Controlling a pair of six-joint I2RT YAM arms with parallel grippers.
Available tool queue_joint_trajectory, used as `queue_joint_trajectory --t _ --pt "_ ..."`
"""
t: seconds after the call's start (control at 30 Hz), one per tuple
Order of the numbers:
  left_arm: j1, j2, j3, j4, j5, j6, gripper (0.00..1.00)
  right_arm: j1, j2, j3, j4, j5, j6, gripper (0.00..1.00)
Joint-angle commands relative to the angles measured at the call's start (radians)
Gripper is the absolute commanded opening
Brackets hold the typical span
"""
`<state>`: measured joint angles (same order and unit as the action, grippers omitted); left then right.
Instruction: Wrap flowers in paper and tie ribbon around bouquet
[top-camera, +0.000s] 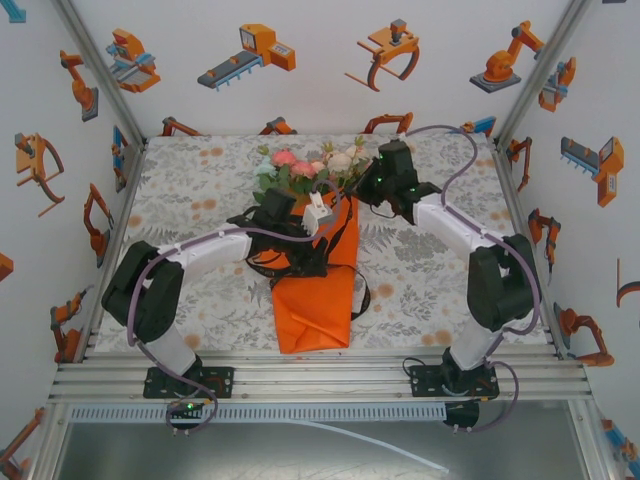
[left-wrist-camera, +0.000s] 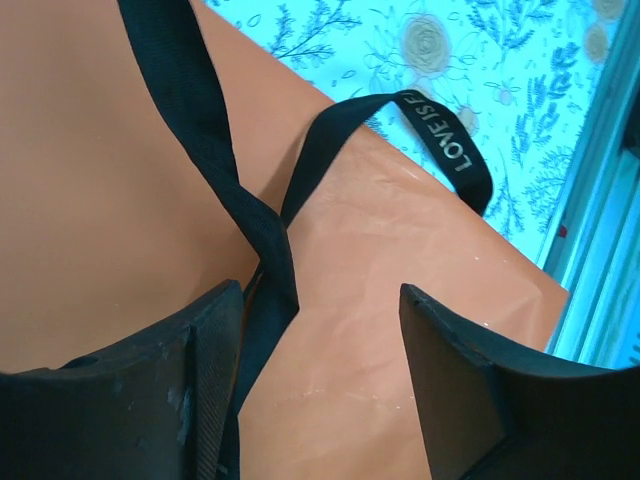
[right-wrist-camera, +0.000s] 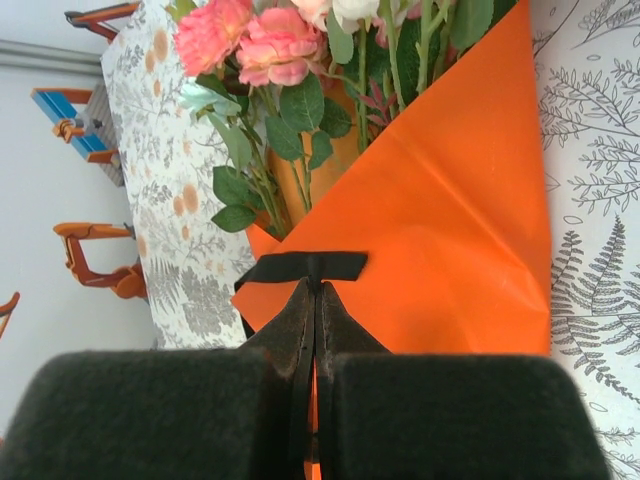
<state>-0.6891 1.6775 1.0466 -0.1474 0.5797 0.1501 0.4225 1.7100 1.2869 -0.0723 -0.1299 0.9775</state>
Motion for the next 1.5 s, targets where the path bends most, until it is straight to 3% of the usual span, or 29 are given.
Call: queue_joint_trajectory --t 0.0,0.17,0.3,0.37,0.47,0.5,0.6,0.67,0.73,0.8,0.93,1.1,1.2,1.3,1.47 --pt "-0.022 0.015 -0.013 0.065 -0.105 0.005 0.64 -0.002 -0.006 0.06 -0.041 0.048 0.018 0.0" --pt "-0.033 0.054 0.004 0.078 -0.2 0.044 0.65 -0.003 0.008 0.086 -0.035 0.022 0.014 0.0" --pt "-0.036 0.08 0.019 0.034 -0.142 0.093 0.6 -0.004 0.028 0.089 -0.05 0.033 0.008 0.0" --pt "-0.041 0.091 0.031 -0.01 -0.131 0.118 0.48 -0.003 0.054 0.111 -0.092 0.046 -0.006 0.0" --pt "-0.047 0.096 0.046 -0.072 -0.138 0.144 0.08 -0.002 0.106 0.15 -0.168 0.055 -0.068 0.0" --pt "-0.047 0.089 0.045 -0.082 -0.134 0.144 0.0 -0.001 0.123 0.154 -0.186 0.053 -0.097 0.0" --pt "-0.048 0.034 0.033 -0.071 -0.09 0.123 0.0 0.024 0.144 0.12 -0.201 0.042 -0.191 0.02" --pt "-0.048 -0.007 0.018 -0.045 -0.054 0.099 0.0 0.056 0.146 0.09 -0.21 0.058 -0.257 0.08" --pt "-0.046 -0.043 0.002 -0.016 -0.033 0.074 0.0 0.076 0.144 0.072 -0.214 -0.009 -0.323 0.15" --pt "-0.043 -0.068 -0.006 -0.003 -0.024 0.057 0.0 0.081 0.115 0.053 -0.24 -0.065 -0.372 0.29" --pt "-0.025 -0.088 -0.02 0.044 0.019 0.015 0.0 0.065 -0.032 -0.046 -0.229 0.042 -0.421 0.55" --pt "-0.01 -0.066 -0.001 0.032 0.033 0.004 0.0 0.048 -0.157 -0.127 -0.185 0.046 -0.596 0.58" --pt "-0.007 -0.065 0.0 0.033 0.032 0.004 0.0 0.049 -0.203 -0.195 -0.103 -0.087 -0.78 0.56" --pt "-0.001 -0.061 0.003 0.028 0.029 0.005 0.0 0.05 -0.243 -0.283 0.01 -0.359 -0.992 0.53" --pt "0.006 -0.049 0.01 0.023 0.028 0.005 0.0 0.054 -0.293 -0.538 0.382 -0.632 -1.378 0.61"
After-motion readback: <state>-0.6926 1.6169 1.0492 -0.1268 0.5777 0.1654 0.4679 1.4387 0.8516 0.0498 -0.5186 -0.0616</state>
